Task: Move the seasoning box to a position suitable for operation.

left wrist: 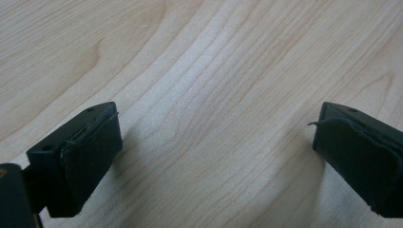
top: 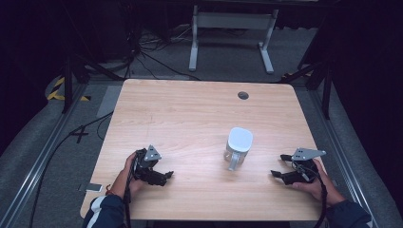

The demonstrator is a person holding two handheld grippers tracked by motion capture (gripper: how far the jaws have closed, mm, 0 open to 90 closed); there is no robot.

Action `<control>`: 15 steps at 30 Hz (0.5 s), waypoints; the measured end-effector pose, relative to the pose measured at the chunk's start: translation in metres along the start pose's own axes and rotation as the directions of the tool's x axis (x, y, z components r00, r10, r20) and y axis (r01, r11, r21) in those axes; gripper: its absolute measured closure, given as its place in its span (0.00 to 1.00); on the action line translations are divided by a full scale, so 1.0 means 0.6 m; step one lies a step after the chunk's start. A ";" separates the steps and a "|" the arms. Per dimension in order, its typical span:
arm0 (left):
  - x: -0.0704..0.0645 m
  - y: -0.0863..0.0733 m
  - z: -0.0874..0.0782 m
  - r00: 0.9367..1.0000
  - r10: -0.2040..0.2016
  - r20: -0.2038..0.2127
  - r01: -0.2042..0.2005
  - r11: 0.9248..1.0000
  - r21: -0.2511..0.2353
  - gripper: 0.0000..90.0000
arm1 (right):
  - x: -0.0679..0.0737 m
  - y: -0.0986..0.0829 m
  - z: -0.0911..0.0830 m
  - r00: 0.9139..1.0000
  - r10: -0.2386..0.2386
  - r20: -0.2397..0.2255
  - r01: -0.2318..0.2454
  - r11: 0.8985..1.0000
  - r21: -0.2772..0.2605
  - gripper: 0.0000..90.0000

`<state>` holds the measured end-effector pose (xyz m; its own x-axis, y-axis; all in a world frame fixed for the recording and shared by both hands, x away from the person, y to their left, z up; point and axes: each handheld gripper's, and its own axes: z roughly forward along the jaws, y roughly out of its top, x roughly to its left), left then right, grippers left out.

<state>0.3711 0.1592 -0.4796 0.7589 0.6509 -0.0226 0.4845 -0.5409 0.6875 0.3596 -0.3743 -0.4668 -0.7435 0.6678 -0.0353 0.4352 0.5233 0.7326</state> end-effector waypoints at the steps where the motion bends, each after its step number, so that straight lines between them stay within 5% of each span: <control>1: 0.000 -0.001 0.000 1.000 0.009 -0.004 -0.009 1.000 -0.011 0.03 | 0.000 0.000 0.000 1.000 -0.001 -0.001 0.001 1.000 0.002 0.22; 11: -0.004 -0.008 -0.007 1.000 0.017 -0.001 -0.017 1.000 -0.005 0.04 | -0.001 0.004 -0.001 1.000 0.001 0.001 -0.001 1.000 0.017 0.26; 13: -0.002 -0.006 -0.009 0.999 0.036 0.017 -0.036 0.999 0.006 0.05 | -0.005 0.005 -0.007 1.000 0.017 0.011 -0.017 0.999 0.029 0.44; 15: -0.003 -0.003 -0.012 0.998 0.053 0.025 -0.052 0.998 -0.017 0.18 | -0.009 0.008 -0.013 0.999 0.039 0.036 -0.041 0.998 0.041 0.58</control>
<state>0.3655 0.1630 -0.4756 0.7939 0.6081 -0.0040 0.4365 -0.5652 0.7000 0.3620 -0.3796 -0.4579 -0.7070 0.7065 -0.0313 0.4852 0.5169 0.7052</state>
